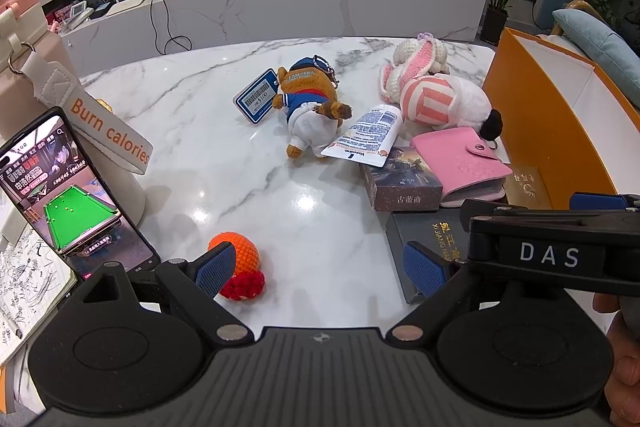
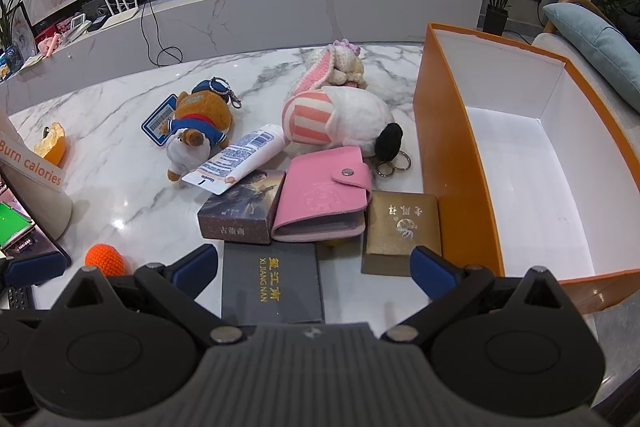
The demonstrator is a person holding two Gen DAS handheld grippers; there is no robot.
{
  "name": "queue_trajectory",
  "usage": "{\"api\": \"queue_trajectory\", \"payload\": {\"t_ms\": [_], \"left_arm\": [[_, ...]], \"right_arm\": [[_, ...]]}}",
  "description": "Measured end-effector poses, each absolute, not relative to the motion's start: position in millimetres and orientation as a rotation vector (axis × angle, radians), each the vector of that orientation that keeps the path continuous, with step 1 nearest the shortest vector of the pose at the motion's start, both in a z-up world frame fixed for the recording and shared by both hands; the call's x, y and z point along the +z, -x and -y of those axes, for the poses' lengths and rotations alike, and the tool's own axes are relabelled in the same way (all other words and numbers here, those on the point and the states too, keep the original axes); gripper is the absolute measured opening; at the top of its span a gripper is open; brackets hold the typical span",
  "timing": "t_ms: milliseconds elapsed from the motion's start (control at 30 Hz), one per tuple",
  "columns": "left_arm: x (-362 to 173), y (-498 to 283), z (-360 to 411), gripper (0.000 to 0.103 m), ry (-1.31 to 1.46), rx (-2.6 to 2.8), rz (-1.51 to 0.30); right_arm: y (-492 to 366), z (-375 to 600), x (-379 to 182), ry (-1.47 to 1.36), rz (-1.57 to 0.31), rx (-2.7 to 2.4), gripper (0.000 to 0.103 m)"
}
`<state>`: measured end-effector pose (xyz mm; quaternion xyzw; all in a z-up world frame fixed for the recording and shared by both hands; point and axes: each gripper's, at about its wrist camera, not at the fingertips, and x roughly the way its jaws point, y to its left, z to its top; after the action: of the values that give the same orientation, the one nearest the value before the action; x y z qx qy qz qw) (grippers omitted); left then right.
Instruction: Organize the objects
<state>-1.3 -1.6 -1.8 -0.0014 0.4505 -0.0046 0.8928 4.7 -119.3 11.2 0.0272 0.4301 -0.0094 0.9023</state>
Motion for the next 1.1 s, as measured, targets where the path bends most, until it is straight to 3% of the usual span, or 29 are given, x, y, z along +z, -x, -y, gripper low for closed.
{"api": "queue_trajectory", "payload": {"t_ms": [1100], "left_arm": [[-1.8,0.7,2.6,0.103,0.000,-0.009,-0.937]], "right_arm": [[-1.9,120.8,7.7,-0.061,-0.895,-0.022,0.102]]}}
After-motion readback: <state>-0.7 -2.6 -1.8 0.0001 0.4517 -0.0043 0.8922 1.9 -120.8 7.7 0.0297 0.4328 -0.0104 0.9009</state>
